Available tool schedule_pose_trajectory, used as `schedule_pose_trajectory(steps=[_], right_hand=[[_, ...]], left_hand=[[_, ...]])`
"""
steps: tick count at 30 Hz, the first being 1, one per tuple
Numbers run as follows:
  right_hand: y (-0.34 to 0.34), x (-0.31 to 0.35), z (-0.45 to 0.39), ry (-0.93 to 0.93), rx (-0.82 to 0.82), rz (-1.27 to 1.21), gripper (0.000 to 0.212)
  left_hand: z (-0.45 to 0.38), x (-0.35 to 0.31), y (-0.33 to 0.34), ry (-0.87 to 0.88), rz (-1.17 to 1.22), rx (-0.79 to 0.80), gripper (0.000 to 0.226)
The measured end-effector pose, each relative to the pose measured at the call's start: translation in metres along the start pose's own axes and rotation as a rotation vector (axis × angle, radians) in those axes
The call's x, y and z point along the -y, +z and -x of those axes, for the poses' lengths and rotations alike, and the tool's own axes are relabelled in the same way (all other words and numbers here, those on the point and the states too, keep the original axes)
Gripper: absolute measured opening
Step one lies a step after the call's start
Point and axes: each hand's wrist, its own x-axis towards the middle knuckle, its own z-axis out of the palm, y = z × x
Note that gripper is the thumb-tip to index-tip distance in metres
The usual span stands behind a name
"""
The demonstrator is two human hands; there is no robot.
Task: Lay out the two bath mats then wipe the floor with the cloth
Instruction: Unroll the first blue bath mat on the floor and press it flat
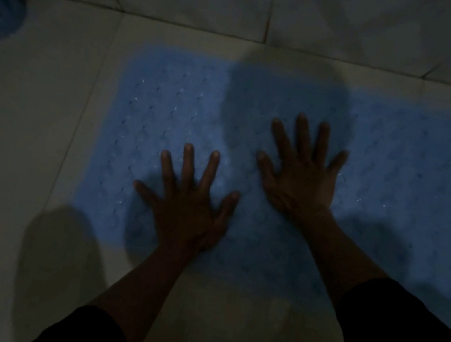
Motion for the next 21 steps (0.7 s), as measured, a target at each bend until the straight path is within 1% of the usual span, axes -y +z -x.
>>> schedule_pose_trajectory(steps=[5,8,12,15,19,21], right_hand=[[0.002,0.0,0.005,-0.022,-0.068,0.03,0.068],[-0.003,0.002,0.003,-0.014,-0.056,0.038,0.067],[-0.005,0.004,0.002,0.015,0.032,0.023,0.065],[-0.011,0.005,-0.004,0.043,0.134,0.016,0.064],[-0.024,0.018,-0.008,0.118,0.29,0.009,0.064],[-0.033,0.034,-0.009,0.179,0.335,-0.021,0.065]], left_hand=[[-0.003,0.0,0.003,-0.013,-0.028,-0.01,0.079],[-0.003,-0.002,0.0,-0.026,-0.029,-0.001,0.077],[0.0,0.001,0.0,-0.017,-0.02,-0.037,0.075],[0.0,0.002,-0.002,0.009,-0.005,-0.054,0.073],[-0.002,0.01,0.0,0.049,0.045,0.006,0.072],[-0.004,0.015,-0.005,0.088,0.065,0.051,0.071]])
